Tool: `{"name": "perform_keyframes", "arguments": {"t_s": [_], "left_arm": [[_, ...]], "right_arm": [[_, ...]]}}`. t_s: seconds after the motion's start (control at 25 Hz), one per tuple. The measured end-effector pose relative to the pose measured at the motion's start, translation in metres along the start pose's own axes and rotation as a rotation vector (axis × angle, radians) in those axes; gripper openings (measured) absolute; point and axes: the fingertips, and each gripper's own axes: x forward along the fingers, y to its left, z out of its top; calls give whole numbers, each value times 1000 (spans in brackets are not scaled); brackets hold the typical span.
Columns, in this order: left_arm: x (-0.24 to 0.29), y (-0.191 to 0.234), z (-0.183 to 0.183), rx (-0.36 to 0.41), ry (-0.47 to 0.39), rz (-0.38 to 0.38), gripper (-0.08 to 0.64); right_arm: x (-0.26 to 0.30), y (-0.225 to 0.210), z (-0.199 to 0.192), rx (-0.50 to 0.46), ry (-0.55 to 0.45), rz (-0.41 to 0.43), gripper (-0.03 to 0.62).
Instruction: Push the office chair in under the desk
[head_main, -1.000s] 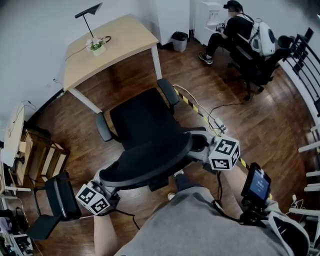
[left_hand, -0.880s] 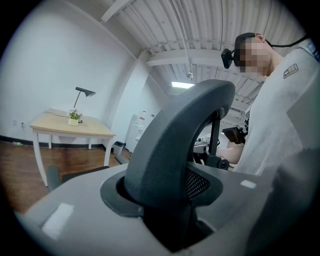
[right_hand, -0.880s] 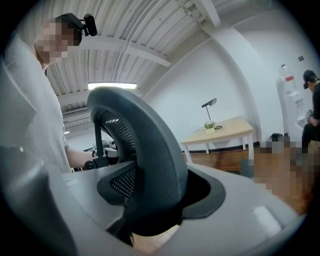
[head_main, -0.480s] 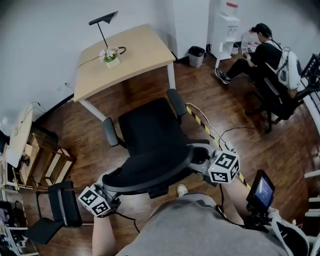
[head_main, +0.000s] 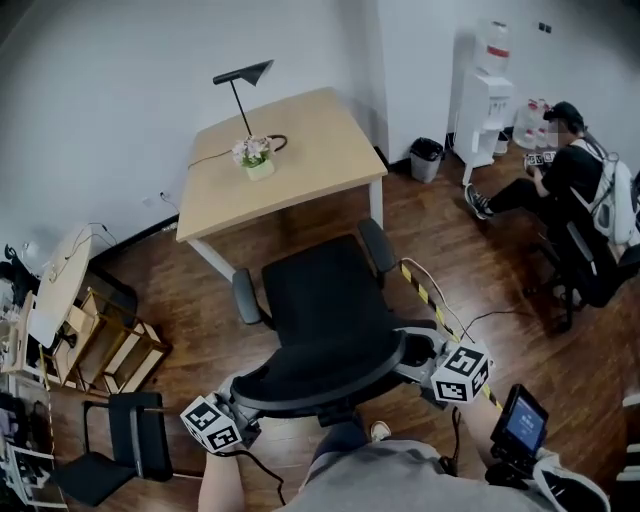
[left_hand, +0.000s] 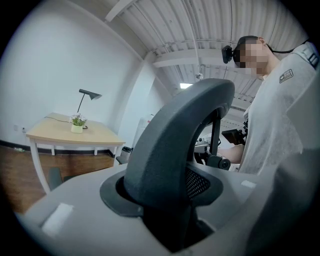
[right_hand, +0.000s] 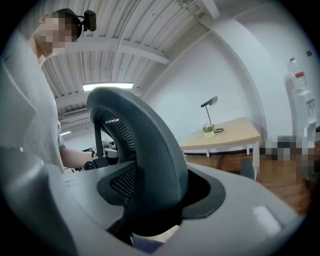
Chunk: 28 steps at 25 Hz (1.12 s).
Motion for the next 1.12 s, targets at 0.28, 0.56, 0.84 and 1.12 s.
{"name": "perform_keyframes", "arguments": {"t_s": [0.28,0.56,0.84,1.12], "left_arm": [[17,44,21,9,-7,-9,210],[34,94,41,20,-3,-31,209],[41,148,63,42,-13,-58,209],[52,195,82,56,-21,-79,207]], "right_arm": [[32,-37,21,0,-6,-4,261],[67,-71,40,13,-11,-9,260],[107,-97,60,7,-36,-34,259],[143,-123,80,14,-51,-50,261]]}}
